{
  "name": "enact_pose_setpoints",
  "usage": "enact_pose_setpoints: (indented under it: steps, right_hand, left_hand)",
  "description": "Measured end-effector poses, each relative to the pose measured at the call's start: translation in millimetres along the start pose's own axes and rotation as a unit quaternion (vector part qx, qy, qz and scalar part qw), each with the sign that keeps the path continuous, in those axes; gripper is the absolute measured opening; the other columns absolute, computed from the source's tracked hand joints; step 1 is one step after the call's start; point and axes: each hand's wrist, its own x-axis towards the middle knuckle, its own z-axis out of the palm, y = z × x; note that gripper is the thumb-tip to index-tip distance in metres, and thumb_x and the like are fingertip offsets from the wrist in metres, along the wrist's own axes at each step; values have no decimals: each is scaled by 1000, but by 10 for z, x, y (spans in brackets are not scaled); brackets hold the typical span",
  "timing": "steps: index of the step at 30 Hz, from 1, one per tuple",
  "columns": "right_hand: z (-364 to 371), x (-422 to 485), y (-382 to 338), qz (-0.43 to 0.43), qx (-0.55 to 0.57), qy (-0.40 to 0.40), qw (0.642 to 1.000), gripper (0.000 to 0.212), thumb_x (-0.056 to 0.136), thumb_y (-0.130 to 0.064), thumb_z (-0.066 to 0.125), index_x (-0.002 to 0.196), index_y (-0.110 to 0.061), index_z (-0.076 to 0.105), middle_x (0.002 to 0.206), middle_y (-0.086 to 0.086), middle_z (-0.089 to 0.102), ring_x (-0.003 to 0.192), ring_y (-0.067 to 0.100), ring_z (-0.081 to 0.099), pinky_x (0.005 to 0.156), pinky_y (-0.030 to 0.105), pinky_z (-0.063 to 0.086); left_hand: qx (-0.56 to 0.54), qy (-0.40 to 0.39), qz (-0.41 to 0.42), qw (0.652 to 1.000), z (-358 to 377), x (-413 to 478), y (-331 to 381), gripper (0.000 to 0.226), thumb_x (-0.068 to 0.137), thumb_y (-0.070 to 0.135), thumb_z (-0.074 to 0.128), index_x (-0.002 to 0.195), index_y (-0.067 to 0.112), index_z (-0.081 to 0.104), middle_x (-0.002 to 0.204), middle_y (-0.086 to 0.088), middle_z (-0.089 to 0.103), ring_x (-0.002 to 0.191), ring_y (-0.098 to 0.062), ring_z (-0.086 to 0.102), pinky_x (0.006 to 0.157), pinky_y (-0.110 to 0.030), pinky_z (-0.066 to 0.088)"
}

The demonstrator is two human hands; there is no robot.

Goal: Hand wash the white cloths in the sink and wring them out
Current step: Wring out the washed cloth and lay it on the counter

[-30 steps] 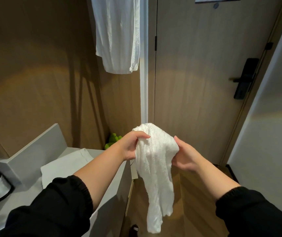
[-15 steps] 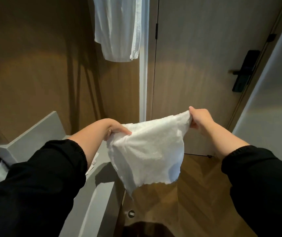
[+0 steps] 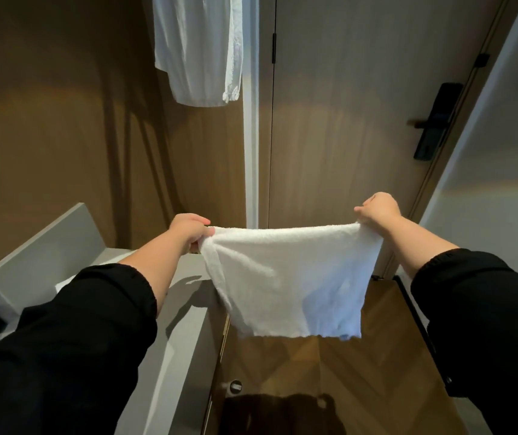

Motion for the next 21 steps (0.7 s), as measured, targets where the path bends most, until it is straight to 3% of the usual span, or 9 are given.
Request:
enact_pose_setpoints:
  steps: [2,4,7,10,13,15,17,19,21]
  right_hand:
    - [-64,8,52,4,68,-67,995,30,90,-26,65,104,0,68,111,17,65,88,24,55,82,35,48]
    - [-126,-25,108,-16,53,-155,986,40,83,-44,70,94,-6,73,100,8,66,85,21,57,81,33,49]
    - [-155,-77,165,-79,-89,-264,957,52,70,-54,78,91,-7,73,90,0,67,85,16,62,76,27,49]
    - [-59,-49,225,-153,-266,-258,916,43,68,-46,82,87,-10,66,87,1,64,84,19,60,70,29,48]
    - [-19,-17,260,-183,-298,-215,912,42,78,-36,77,62,-7,51,67,6,49,61,19,45,54,29,34]
    - [-78,55,297,-189,-249,-210,926,45,80,-36,75,70,4,60,93,5,63,84,22,59,72,34,46]
    - [-194,88,299,-181,-176,-233,939,42,81,-36,75,74,4,66,113,-8,58,102,17,59,86,32,46]
    - [-288,78,304,-139,-70,-259,953,38,81,-37,74,80,1,71,95,-1,68,84,17,61,73,27,46]
    - [-318,28,326,-78,23,-291,953,35,83,-35,71,84,0,72,78,5,70,69,17,62,63,25,48]
  left_hand:
    - [66,6,27,997,20,22,12,20,82,1,72,98,12,69,110,-12,62,100,-29,60,75,-38,57]
    - [86,-26,49,995,17,51,34,20,82,7,73,102,12,69,112,-10,62,103,-28,58,75,-35,55]
    - [156,-148,76,974,-16,50,33,36,82,22,75,117,15,66,117,-1,57,112,-21,51,88,-32,48]
    - [415,-198,152,875,-26,45,-22,36,78,22,78,113,15,69,107,1,61,104,-19,56,89,-28,47]
    - [527,-156,206,810,-21,45,-62,10,85,23,71,84,14,69,78,-1,58,78,-18,56,66,-23,43]
    - [504,-162,208,822,-50,94,-51,24,87,31,67,75,10,67,72,-4,55,67,-16,50,58,-24,37]
    - [419,-193,198,865,-116,144,-12,21,87,29,68,87,9,71,88,-8,63,76,-17,57,67,-24,45]
    - [281,-231,142,920,-233,140,23,22,84,26,72,103,15,70,104,-5,66,96,-19,62,86,-27,51]
    - [200,-255,78,943,-330,127,28,50,70,43,80,107,12,69,106,-6,67,103,-23,63,93,-33,51]
